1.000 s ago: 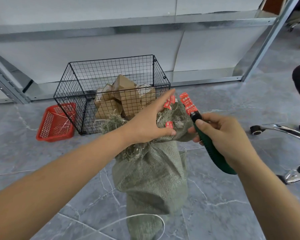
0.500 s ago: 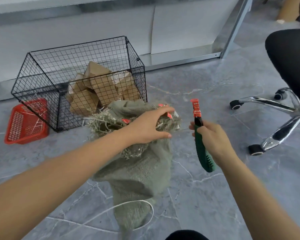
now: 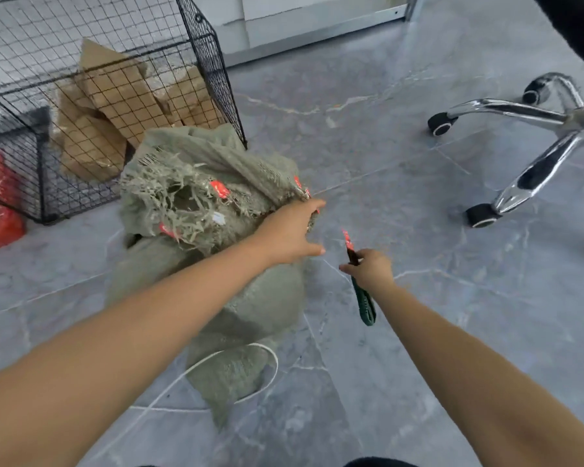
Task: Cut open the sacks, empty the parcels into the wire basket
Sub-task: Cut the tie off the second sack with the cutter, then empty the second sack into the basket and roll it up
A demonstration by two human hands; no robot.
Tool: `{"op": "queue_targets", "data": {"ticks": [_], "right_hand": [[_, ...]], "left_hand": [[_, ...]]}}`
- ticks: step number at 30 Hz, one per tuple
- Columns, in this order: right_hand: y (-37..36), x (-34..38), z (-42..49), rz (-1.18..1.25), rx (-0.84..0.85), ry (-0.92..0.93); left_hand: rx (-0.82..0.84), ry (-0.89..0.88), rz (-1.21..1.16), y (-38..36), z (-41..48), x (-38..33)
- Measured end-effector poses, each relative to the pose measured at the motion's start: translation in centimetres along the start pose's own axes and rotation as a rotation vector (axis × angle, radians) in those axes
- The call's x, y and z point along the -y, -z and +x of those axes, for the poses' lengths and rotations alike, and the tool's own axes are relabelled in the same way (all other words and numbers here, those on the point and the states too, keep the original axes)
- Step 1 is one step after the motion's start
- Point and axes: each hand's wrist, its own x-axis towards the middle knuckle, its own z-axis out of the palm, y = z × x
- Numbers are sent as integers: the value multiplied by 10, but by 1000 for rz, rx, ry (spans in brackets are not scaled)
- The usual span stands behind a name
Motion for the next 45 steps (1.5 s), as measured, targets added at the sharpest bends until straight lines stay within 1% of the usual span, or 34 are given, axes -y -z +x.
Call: {"op": "queue_targets", "data": {"ticks": [2, 5, 11, 15, 18, 21, 26, 29, 32, 34, 36, 38, 40, 43, 44, 45], "right_hand": [[-19, -13, 6, -117, 37, -42], [-45, -31, 9, -215, 35, -71], [-63, -38, 10, -225, -30, -84], [-55, -31, 12, -95, -40, -51], [-45, -12, 5, 38, -62, 47], [-35, 18, -12, 164, -65, 201], [-9, 68, -47, 307, -18, 481], [3, 98, -64, 279, 31, 599], [6, 127, -75, 175, 45, 695], [5, 146, -82, 134, -19, 734], [4, 165, -89, 151, -85, 764], [4, 188, -92, 173, -105, 814], [4, 213, -92, 159, -125, 833], [-2, 246, -92, 139, -157, 809], [-2, 256, -94, 168, -142, 799], [-2, 265, -95, 250, -89, 797]], "left_hand": [[9, -3, 83, -5, -1, 2], [17, -32, 103, -5, -3, 5], [13, -38, 52, 1, -6, 3], [20, -39, 9, 2, -8, 4], [12, -41, -35, 6, -12, 4], [-23, -44, -96, 13, -21, 3], [-183, -69, -82, 45, -40, 4], [-290, -58, -87, 69, -52, 10], [-311, -24, -102, 89, -66, 20], [-281, 9, -116, 101, -77, 27], [-251, 34, -146, 111, -91, 35], [-282, 26, -166, 122, -108, 45], [-328, 3, -94, 131, -124, 55], [-407, 20, 197, 138, -140, 75], [-477, 26, 296, 138, -144, 81], [-578, 14, 395, 136, -147, 88]]}}
